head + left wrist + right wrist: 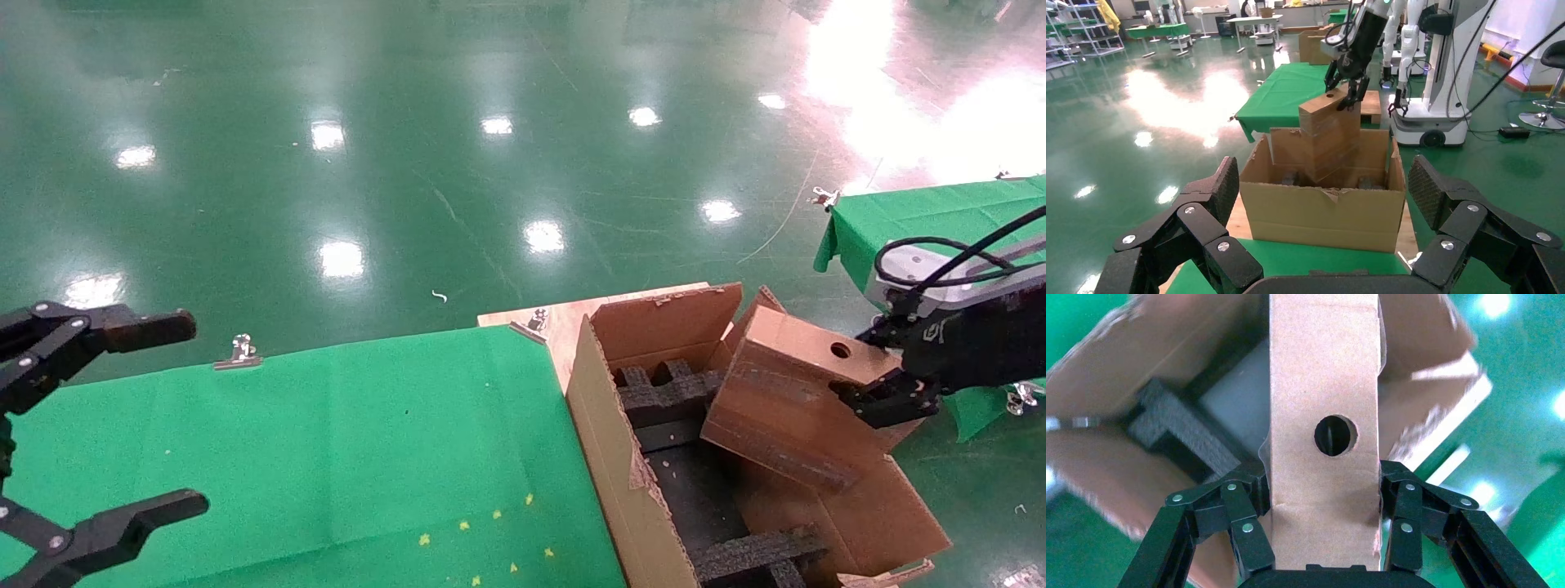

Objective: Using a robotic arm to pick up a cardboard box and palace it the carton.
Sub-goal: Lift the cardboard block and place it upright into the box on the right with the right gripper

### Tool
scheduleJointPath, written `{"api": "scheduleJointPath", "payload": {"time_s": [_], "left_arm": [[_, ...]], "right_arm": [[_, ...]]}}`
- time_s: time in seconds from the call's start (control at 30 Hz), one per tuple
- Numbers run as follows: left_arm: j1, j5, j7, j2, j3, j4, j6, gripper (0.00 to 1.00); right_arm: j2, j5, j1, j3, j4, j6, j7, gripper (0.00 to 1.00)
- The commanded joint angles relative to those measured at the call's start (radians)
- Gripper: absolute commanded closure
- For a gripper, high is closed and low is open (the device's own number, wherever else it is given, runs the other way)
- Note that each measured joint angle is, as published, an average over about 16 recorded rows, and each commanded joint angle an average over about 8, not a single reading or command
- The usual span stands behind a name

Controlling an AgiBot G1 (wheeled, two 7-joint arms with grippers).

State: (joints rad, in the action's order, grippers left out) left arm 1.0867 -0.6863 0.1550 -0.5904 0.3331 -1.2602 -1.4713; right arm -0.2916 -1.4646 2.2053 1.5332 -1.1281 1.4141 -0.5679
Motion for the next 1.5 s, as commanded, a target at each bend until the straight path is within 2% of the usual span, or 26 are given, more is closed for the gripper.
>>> {"api": "scheduleJointPath", "payload": {"time_s": [0.03, 0.3, 0.43, 0.6, 0.87, 1.1, 1.5], "left_arm": [[0.0, 0.0, 0.0, 0.0, 0.0, 0.0, 0.0, 0.0], [0.0, 0.0, 0.0, 0.0, 0.0, 0.0, 0.0, 0.0], [0.0, 0.0, 0.0, 0.0, 0.0, 0.0, 0.0, 0.0], [0.0, 0.0, 0.0, 0.0, 0.0, 0.0, 0.0, 0.0], [0.0, 0.0, 0.0, 0.0, 0.0, 0.0, 0.0, 0.0], [0.0, 0.001, 0.0, 0.0, 0.0, 0.001, 0.0, 0.0], [0.0, 0.001, 0.0, 0.0, 0.0, 0.001, 0.0, 0.0]], "right_arm": [[0.011, 0.002, -0.029, 0.011, -0.002, -0.04, -0.086, 1.0], [0.074, -0.072, -0.106, 0.056, -0.134, -0.19, -0.49, 1.0], [0.095, -0.084, -0.131, 0.069, -0.177, -0.236, -0.63, 1.0], [0.107, -0.087, -0.144, 0.074, -0.196, -0.263, -0.679, 1.0], [0.098, -0.102, -0.144, 0.076, -0.182, -0.277, -0.688, 1.0], [0.075, -0.191, -0.17, 0.095, -0.199, -0.346, -0.849, 1.0], [0.002, -0.323, -0.219, 0.132, -0.22, -0.388, -1.137, 1.0]]}}
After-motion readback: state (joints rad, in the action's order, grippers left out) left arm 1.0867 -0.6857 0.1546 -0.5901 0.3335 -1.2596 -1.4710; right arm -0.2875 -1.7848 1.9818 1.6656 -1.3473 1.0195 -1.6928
